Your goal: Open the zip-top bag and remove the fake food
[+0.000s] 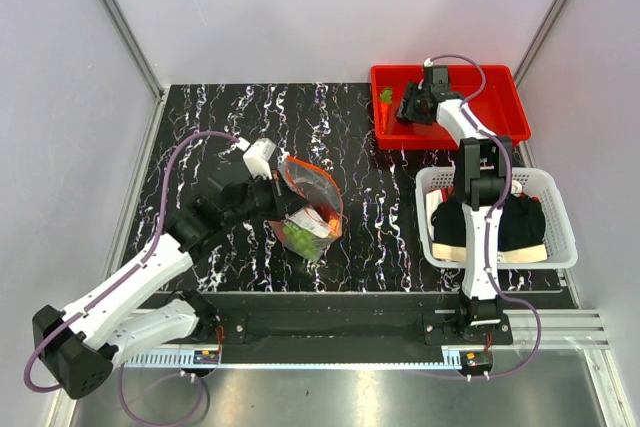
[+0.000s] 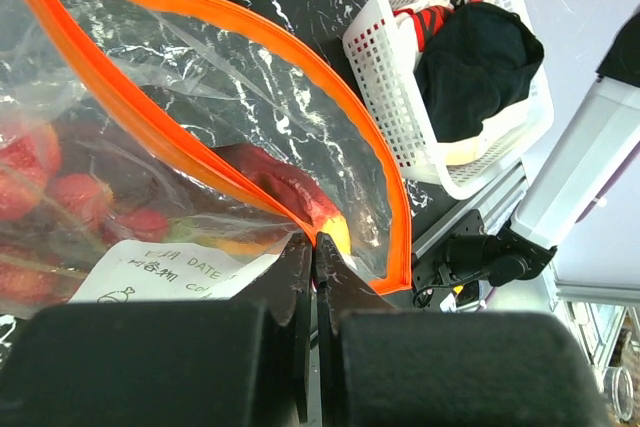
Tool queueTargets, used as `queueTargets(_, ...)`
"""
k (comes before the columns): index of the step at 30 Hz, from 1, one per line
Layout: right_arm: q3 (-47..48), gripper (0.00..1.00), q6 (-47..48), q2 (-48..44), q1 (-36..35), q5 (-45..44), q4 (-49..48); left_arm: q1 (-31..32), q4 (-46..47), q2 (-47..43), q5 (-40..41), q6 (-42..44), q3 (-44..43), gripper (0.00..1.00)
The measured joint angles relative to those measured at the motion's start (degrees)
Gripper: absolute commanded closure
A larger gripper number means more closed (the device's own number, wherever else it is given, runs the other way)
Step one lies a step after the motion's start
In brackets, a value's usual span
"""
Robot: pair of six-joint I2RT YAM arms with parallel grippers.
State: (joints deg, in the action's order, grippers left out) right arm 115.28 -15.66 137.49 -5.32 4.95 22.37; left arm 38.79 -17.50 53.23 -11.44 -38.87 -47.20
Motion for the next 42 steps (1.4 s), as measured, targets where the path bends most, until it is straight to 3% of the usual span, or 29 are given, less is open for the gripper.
queueTargets(1,0.83,0.24,0.26,0.42,0.0,0.28,0.0,0.0,0.17,0.07,-0.26,0.0,0.07,1.0)
queueTargets(2,1.16,0.1,0.22,0.63,0.0,0.33,-0.09,0.0,0.57,0.13,-0.48,0.0,0.11,1.0)
queueTargets(4,2.67,0.0,0.85,1.46,0.0,0.46,0.2,0.0,1.14,0.31,-1.11,0.0,0.11,1.0)
queueTargets(10,3.1,0.0,1.55,1.31,-0.02,-0.02,2.38,0.0,1.68,1.31,-2.19,0.04,0.11,1.0)
queueTargets(14,-2.89,0.0,1.49,-3.8,-0.07,-1.92,6.43,0.0,1.68,1.38,-2.27,0.04,0.11,0.98)
queueTargets(18,-8.9,0.0,1.31,-12.9,-0.09,-1.77,10.38,0.0,1.73,1.88,-2.38,0.04,0.09,0.99)
queueTargets(25,-25.38,0.0,0.17,-40.11,-3.06,6.58,10.25,0.0,2.16,2.51,-2.67,-0.22,0.09,1.0)
queueTargets(28,-26.84,0.07,0.44,-47.95,-11.26,8.0,10.23,0.0,2.19,2.49,-2.67,-0.7,0.09,1.0)
queueTargets(33,-27.69,0.37,0.42,-53.24,-25.64,12.41,10.51,0.0,2.14,1.81,-2.67,-1.38,0.09,1.0)
queueTargets(39,-28.74,0.57,-0.9,-52.54,-31.87,14.27,10.45,0.0,0.94,0.74,-2.58,-1.44,-0.85,1.0)
queueTargets(42,-28.76,0.61,-1.6,-50.45,-34.07,15.34,10.12,0.0,0.48,0.74,-2.51,-1.42,-1.46,1.0)
